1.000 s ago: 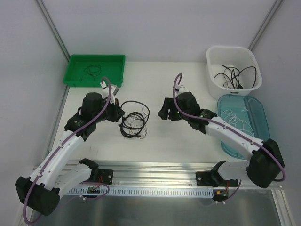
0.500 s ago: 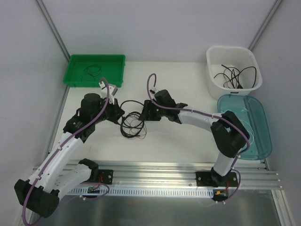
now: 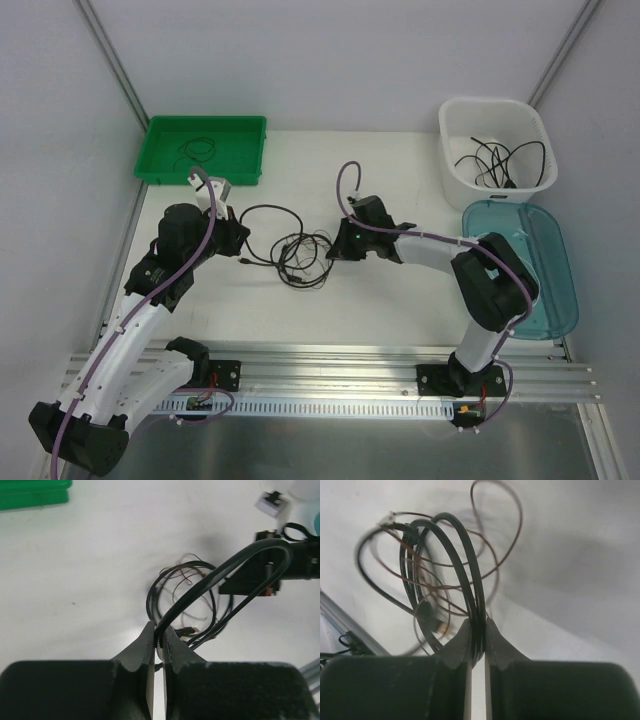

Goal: Untangle the cables

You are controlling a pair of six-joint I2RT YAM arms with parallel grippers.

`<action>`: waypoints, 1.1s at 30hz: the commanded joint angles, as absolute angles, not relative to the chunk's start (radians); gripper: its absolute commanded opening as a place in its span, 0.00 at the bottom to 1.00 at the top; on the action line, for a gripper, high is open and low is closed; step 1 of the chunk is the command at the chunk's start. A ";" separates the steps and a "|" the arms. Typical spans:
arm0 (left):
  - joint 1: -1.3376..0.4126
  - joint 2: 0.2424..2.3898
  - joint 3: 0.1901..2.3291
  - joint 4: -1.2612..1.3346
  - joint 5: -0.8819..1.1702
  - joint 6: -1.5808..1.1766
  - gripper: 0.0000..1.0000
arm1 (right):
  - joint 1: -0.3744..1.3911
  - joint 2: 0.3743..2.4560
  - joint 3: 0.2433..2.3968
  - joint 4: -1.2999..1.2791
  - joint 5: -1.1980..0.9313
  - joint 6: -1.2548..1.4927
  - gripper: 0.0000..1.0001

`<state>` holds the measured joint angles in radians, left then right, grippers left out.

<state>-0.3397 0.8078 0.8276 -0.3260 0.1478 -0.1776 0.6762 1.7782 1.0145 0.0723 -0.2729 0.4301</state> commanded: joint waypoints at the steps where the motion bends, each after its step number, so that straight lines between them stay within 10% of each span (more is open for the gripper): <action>1: -0.292 0.761 0.811 -0.279 -0.017 -0.233 0.00 | 0.600 1.616 0.959 0.026 -0.207 0.385 0.01; 33: -0.183 0.666 0.784 -0.365 -0.516 -0.362 0.00 | 0.324 1.123 0.861 -0.382 0.040 0.219 0.01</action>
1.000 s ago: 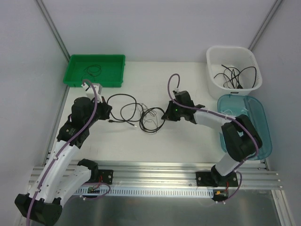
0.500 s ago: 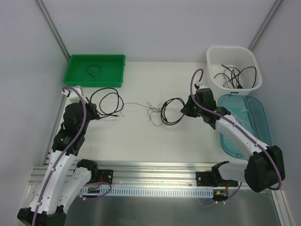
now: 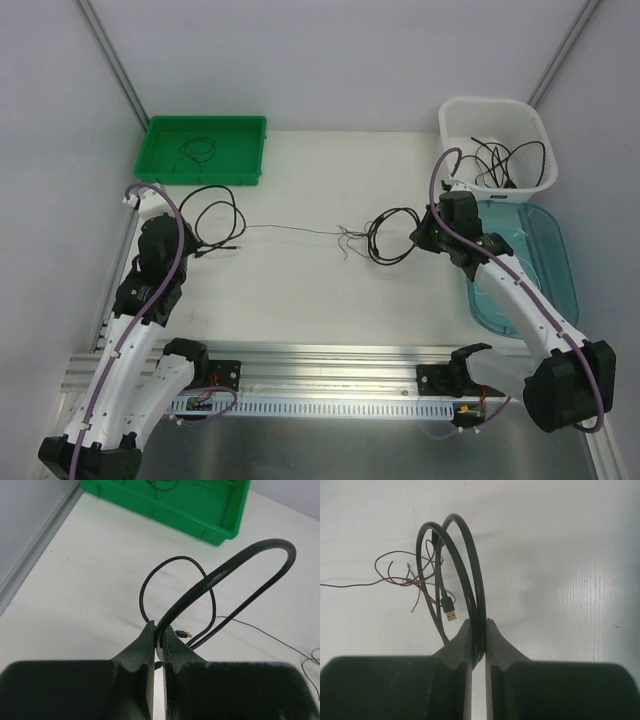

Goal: Untangle the cables

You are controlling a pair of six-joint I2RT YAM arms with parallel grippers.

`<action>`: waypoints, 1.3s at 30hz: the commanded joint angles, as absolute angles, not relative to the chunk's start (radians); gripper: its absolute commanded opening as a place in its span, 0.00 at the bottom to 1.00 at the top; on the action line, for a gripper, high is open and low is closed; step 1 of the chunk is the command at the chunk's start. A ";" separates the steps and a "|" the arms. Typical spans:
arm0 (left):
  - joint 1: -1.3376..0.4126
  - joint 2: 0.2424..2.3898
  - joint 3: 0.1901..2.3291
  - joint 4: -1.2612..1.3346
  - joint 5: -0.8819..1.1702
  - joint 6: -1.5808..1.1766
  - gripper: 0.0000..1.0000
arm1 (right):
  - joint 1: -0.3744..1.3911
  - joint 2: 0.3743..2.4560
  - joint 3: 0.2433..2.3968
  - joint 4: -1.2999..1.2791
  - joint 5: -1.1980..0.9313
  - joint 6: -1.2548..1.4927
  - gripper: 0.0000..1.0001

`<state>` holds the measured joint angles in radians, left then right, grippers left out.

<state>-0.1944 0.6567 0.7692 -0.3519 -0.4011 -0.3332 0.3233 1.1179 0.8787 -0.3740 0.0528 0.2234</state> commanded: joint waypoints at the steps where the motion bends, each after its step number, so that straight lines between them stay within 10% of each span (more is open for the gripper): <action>1: -0.180 0.670 0.787 -0.377 -0.550 -0.365 0.00 | 0.316 1.121 0.850 -0.387 0.055 0.218 0.01; 9: -0.160 0.686 0.799 -0.402 -0.718 -0.304 0.00 | 0.203 1.082 0.824 -0.385 -0.032 0.232 0.01; 15: -0.158 0.684 0.793 -0.359 -0.452 -0.310 0.00 | 0.239 1.117 0.850 -0.376 -0.158 0.181 0.08; 25: -0.158 0.845 0.813 -0.261 0.249 -0.223 0.00 | 0.460 1.123 0.931 -0.411 -0.082 0.052 0.72; 39: -0.160 0.937 0.834 -0.258 0.506 -0.224 0.00 | 0.730 1.044 1.102 -0.484 0.326 -0.006 0.87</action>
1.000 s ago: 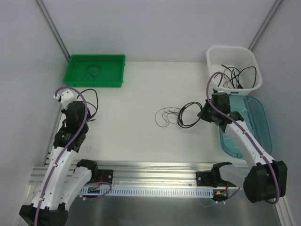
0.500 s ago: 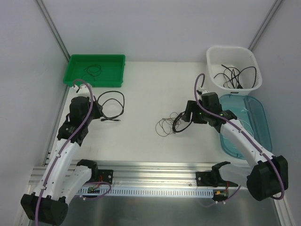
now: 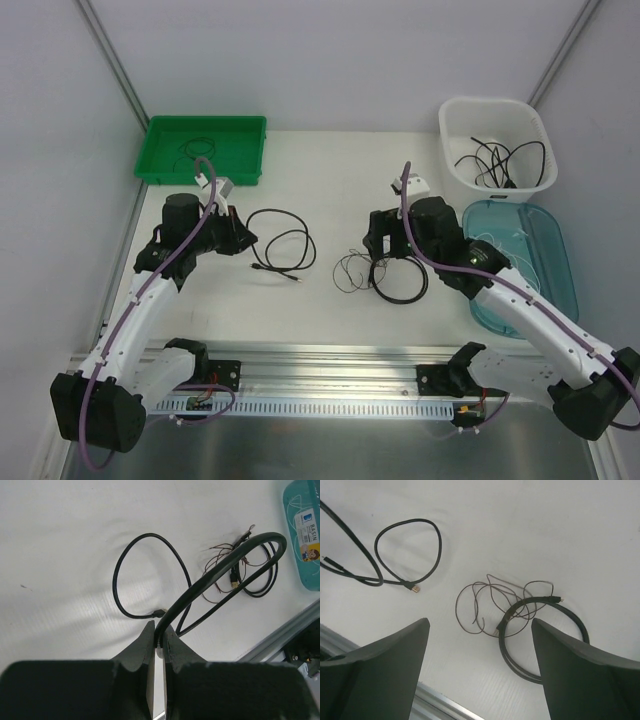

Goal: Untangle the cables

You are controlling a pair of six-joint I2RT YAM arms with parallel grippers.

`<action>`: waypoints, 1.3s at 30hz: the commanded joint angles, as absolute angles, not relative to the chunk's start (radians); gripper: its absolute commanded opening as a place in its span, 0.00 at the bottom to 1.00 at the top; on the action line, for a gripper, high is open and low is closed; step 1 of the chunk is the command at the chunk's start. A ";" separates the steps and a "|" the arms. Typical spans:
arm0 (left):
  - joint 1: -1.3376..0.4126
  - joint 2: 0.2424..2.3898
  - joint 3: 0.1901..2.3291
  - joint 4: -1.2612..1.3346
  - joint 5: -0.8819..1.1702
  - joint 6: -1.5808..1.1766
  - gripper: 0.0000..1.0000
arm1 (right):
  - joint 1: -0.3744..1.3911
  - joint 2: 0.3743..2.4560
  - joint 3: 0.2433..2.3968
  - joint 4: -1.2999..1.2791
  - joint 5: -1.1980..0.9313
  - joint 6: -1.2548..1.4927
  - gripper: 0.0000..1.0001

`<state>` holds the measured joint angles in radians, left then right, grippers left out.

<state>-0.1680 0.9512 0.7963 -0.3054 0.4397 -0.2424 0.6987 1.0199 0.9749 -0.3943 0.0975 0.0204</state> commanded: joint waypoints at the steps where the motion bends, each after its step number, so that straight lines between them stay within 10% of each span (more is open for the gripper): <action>1: -0.160 0.936 0.833 -0.259 0.509 -0.224 0.00 | 0.736 1.055 1.120 -0.539 0.392 -0.014 0.89; 10: -0.164 0.940 0.836 -0.245 0.578 -0.219 0.00 | 0.773 1.078 1.006 -0.077 -0.309 0.033 0.89; 20: -0.190 0.925 0.830 -0.233 0.617 -0.207 0.00 | 0.844 1.365 1.101 0.072 -0.314 0.023 0.85; 31: -0.195 0.922 0.828 -0.230 0.598 -0.224 0.01 | 0.847 1.393 1.186 0.005 -0.282 -0.046 0.11; 39: -0.195 0.867 0.827 -0.224 0.529 -0.230 0.67 | 0.845 1.296 1.253 -0.173 -0.148 -0.150 0.01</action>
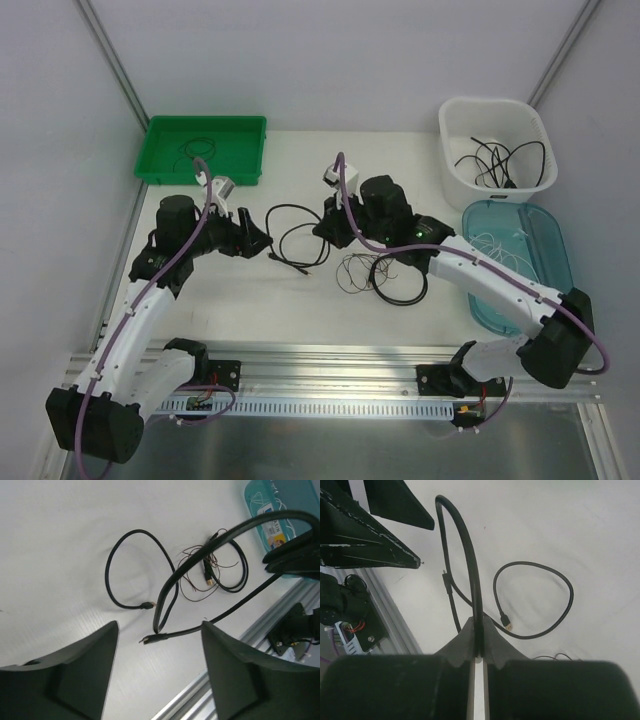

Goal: Untangle the cables

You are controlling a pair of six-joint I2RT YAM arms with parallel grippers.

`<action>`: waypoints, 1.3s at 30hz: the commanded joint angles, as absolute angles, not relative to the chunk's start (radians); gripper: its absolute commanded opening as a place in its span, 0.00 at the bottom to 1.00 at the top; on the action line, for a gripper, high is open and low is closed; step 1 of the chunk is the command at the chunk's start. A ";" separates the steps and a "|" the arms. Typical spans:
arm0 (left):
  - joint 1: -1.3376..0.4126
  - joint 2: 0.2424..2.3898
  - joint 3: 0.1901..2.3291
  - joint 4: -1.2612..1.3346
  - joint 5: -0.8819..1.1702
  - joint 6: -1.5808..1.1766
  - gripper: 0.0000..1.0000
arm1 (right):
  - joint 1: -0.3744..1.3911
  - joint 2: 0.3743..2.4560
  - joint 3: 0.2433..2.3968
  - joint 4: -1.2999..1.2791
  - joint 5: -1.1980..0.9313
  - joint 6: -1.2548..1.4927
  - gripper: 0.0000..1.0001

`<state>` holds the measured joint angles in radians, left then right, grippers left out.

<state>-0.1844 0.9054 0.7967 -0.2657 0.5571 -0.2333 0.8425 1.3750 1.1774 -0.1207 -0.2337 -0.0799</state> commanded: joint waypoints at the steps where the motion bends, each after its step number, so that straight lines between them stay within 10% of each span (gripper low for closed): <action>1: -0.195 0.859 0.824 -0.222 0.506 -0.229 0.75 | 0.847 1.287 1.281 -0.193 -0.118 -0.182 0.01; 5: -0.195 0.810 0.813 -0.215 0.459 -0.232 0.99 | 0.844 1.240 1.357 -0.299 0.055 -0.284 0.01; 16: -0.195 0.755 0.790 -0.207 0.308 -0.250 0.99 | 0.658 1.181 1.493 -0.190 0.658 -0.546 0.01; 33: -0.195 0.785 0.785 -0.207 0.318 -0.247 0.99 | -0.026 1.613 1.747 -0.069 0.316 -0.318 0.01; 36: -0.195 0.802 0.787 -0.206 0.330 -0.245 0.99 | -0.057 1.689 1.796 -0.094 0.304 -0.273 0.14; 39: -0.195 0.815 0.788 -0.207 0.336 -0.244 0.99 | -0.058 1.738 1.799 -0.106 0.313 -0.268 0.51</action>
